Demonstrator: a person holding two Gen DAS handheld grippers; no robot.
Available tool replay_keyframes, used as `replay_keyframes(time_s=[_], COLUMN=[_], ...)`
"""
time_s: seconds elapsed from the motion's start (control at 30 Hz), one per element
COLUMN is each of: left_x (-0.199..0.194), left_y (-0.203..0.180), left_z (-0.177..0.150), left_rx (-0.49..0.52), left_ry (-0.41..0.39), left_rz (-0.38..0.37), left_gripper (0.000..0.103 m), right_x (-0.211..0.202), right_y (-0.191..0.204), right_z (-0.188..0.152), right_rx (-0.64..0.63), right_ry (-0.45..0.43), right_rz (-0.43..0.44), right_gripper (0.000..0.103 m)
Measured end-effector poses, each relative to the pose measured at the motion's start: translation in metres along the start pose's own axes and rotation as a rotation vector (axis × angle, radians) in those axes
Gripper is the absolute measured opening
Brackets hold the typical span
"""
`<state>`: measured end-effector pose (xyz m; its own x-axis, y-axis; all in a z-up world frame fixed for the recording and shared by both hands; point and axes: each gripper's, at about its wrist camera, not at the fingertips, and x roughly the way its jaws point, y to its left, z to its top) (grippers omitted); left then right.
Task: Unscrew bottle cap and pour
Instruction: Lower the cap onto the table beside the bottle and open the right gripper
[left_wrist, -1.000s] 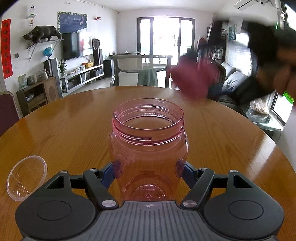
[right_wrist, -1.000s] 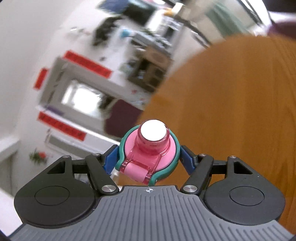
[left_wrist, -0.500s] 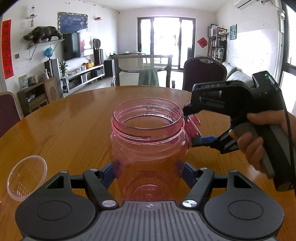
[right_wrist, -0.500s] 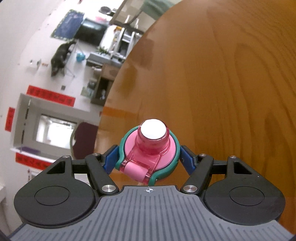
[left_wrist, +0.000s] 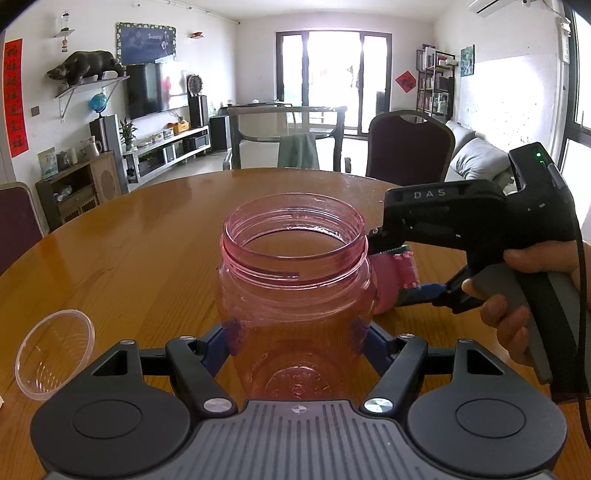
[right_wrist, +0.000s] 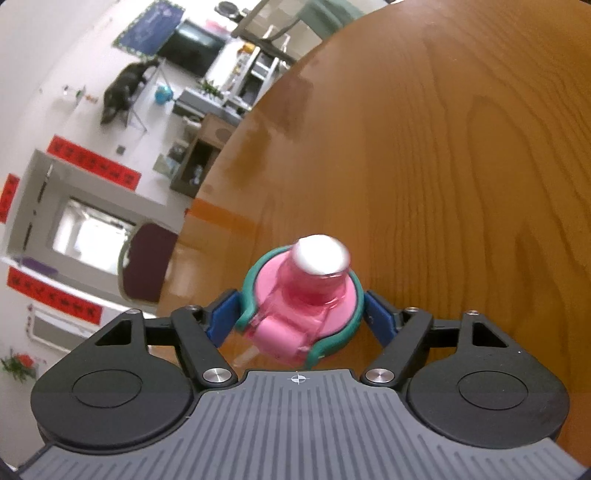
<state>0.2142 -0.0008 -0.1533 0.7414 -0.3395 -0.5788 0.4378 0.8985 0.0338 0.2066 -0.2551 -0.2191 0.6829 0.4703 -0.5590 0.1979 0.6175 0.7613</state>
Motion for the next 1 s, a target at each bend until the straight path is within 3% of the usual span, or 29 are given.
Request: replay_keyframes(time_s=[0.23, 0.7, 1.0], left_x=[0.0, 0.001, 0.003], left_y=[-0.001, -0.003, -0.005], left_z=[0.001, 0.002, 0.002], left_rx=[-0.002, -0.003, -0.005], left_ry=[0.004, 0.009, 0.004], left_rz=[0.005, 0.009, 0.014], left_gripper=[0.072, 0.072, 0.072], right_x=[-0.004, -0.01, -0.025], right_y=[0.014, 0.027, 0.04], right_z=[0.006, 0.013, 0.004], right_rx=[-0.164, -0.325, -0.561], right_ry=[0.048, 0.123, 0.187], right_rz=[0.002, -0.059, -0.145], right_gripper=[0.093, 0.094, 0.095])
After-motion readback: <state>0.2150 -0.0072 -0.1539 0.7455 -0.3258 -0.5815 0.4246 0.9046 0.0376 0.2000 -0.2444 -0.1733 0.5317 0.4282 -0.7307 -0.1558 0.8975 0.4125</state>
